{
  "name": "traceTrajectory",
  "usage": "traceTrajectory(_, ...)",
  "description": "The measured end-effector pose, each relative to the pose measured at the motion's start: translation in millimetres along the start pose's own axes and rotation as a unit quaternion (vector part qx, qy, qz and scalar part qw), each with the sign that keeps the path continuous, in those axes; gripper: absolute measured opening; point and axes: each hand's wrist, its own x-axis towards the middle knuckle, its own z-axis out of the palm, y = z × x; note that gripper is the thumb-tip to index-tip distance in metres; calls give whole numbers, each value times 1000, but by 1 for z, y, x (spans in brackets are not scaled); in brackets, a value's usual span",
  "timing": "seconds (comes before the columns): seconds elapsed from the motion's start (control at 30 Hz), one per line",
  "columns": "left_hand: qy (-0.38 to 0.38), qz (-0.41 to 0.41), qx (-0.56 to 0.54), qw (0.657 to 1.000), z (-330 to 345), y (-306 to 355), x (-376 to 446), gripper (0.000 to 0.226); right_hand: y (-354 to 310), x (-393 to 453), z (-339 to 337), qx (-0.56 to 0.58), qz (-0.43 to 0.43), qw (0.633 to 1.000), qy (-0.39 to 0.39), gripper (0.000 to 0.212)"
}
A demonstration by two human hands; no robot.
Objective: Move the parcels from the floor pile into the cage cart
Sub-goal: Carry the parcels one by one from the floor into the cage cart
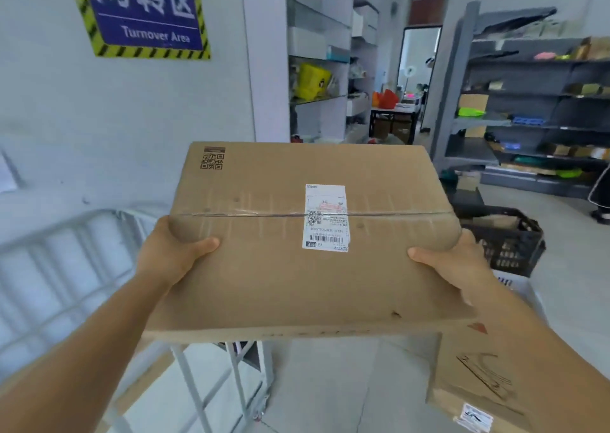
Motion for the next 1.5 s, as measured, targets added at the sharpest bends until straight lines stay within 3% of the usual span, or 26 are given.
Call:
traceTrajectory(0.07,27,-22,5,999,-27,-17,12,67,-29,4,33,0,-21,999,-24,117)
traceTrajectory(0.23,93,-69,13,993,-76,-60,41,61,-90,24,118,21,-87,992,-89,92)
traceTrajectory(0.53,197,-170,15,965,-125,-126,102,67,-198,74,276,-15,-153,960,-234,130)
traceTrajectory(0.77,256,-256,-4,932,-146,-188,115,63,-258,80,385,-97,-205,922,-315,130)
traceTrajectory(0.83,262,-282,-10,923,-150,-208,117,60,-268,73,415,-122,-215,910,-332,135)
traceTrajectory(1.0,250,-341,-8,906,-157,-271,122,55,-273,57,491,-184,-213,884,-373,117)
traceTrajectory(1.2,224,-400,-19,888,-163,-337,122,56,-273,33,567,-238,-216,860,-396,122)
traceTrajectory(1.4,196,-472,-7,859,-164,-385,117,50,-246,14,628,-289,-166,831,-446,135)
traceTrajectory(1.5,162,-517,-7,841,-156,-415,112,57,-230,9,654,-315,-137,814,-468,122)
